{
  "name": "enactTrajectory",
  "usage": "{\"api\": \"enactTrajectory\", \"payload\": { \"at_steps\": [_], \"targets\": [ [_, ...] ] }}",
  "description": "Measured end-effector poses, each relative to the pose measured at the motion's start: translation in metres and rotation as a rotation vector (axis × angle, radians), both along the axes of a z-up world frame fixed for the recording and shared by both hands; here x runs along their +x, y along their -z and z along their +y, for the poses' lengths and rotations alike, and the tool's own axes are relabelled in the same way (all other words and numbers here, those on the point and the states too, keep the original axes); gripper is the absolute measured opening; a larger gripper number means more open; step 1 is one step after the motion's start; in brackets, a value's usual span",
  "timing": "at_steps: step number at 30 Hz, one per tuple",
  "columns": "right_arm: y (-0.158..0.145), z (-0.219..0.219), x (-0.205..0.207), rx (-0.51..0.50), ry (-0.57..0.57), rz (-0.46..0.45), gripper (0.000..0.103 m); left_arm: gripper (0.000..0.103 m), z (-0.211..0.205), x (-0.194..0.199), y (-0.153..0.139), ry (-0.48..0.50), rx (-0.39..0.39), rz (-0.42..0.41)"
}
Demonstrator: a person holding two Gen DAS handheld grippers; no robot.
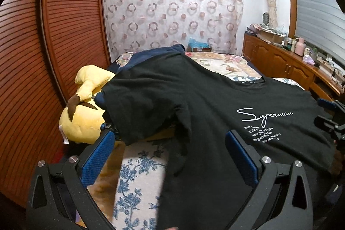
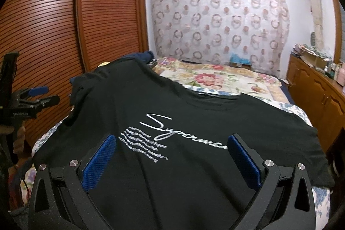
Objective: Fold small clothes
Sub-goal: 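Move the left tool to the shirt side by the navy garment and grasp its edge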
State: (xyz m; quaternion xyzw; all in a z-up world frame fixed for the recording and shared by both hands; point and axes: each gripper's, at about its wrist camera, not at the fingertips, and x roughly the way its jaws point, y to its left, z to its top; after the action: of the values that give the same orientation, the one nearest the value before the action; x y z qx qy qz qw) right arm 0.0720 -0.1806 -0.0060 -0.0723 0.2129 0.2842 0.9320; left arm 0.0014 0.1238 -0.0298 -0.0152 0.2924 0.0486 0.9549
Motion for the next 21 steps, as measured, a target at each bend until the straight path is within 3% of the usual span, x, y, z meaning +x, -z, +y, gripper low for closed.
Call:
{"api": "enactTrajectory", "payload": {
  "at_steps": [12,14,17,21],
  "targets": [
    [-0.004,0.011,0.025,-0.029,-0.082,0.018,0.103,0.062,0.047,0.029,0.007,0.048,-0.075,0.051],
    [-0.002,0.013,0.026,-0.036,-0.096,0.013,0.103,0.047,0.057,0.037,0.01,0.045,-0.096,0.062],
    [0.001,0.014,0.025,-0.044,-0.115,0.005,0.103,0.043,0.068,0.045,0.013,0.041,-0.134,0.066],
    [0.002,0.009,0.022,-0.042,-0.129,-0.01,0.103,0.043,0.079,0.057,0.016,0.014,-0.128,0.078]
  ]
}}
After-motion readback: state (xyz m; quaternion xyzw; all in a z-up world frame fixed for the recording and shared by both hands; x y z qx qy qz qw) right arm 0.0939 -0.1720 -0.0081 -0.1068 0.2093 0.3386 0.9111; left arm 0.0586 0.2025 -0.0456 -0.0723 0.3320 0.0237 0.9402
